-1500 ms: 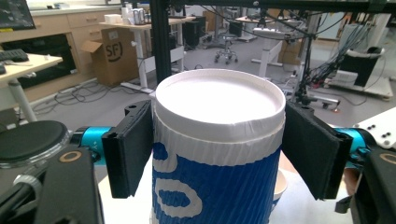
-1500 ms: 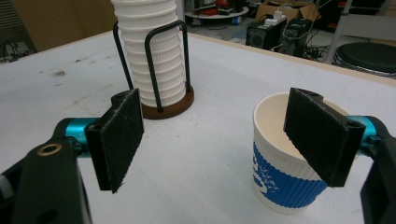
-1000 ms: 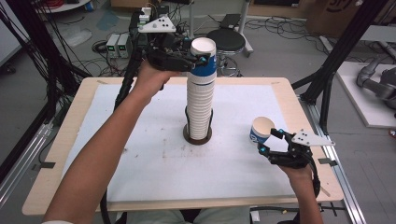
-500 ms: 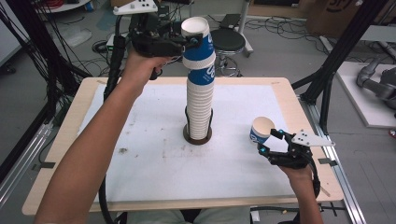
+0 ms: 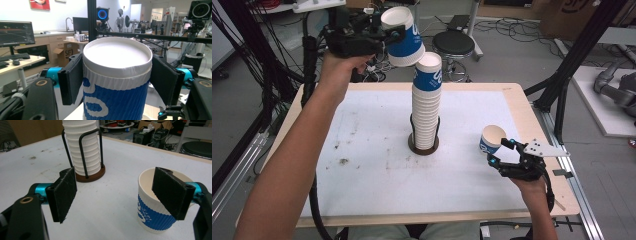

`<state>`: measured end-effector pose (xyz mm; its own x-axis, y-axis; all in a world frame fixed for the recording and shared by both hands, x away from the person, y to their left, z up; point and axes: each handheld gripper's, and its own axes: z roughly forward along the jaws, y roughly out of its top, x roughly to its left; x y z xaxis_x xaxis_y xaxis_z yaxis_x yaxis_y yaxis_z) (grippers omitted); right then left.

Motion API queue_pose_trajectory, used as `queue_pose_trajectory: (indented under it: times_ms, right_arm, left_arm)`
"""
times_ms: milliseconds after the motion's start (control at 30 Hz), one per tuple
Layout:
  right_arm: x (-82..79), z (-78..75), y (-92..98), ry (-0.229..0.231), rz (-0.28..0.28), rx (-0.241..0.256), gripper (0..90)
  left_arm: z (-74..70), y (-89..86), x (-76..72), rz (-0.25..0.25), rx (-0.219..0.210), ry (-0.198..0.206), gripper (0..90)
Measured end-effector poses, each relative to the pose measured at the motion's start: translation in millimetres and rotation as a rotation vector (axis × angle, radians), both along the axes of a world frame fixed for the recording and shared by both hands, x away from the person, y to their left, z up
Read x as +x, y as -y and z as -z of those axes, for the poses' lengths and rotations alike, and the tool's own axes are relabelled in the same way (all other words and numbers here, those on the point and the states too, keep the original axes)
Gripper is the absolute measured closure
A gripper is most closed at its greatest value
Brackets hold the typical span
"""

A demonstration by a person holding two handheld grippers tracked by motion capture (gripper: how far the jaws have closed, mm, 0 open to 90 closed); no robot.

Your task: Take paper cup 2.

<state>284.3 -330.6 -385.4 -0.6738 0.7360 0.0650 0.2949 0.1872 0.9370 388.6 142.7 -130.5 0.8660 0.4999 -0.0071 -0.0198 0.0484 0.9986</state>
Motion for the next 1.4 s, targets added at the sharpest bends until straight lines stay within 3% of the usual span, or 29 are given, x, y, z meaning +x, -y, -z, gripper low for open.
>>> queue_pose_trajectory:
  times_ms: [367, 633, 1100, 1133, 1233, 1400]
  right_arm:
    - [1.0, 0.4, -4.0, -0.001, -0.008, -0.003, 20.7]
    - [1.7, 1.0, -7.3, -0.002, -0.019, 0.001, 20.7]
    - [2.6, 2.5, -11.8, -0.009, -0.034, -0.004, 20.7]
    - [2.6, 2.6, -12.1, -0.010, -0.034, -0.005, 20.7]
    - [3.0, 3.3, -13.1, -0.012, -0.037, -0.003, 20.7]
    - [3.6, 3.5, -14.9, -0.011, -0.039, -0.004, 20.7]
  left_arm:
    - [22.2, -39.9, -8.3, -0.033, -0.013, -0.002, 30.3]
    - [44.8, -56.3, -17.5, -0.034, 0.027, 0.003, 30.3]
    - [105.2, -65.5, -29.2, -0.003, 0.079, -0.052, 30.3]
    - [116.8, -64.8, -31.2, 0.008, 0.093, -0.063, 30.3]
    - [133.4, -63.0, -35.1, 0.011, 0.103, -0.064, 30.2]
    - [157.1, -61.5, -40.8, 0.001, 0.094, -0.090, 30.1]
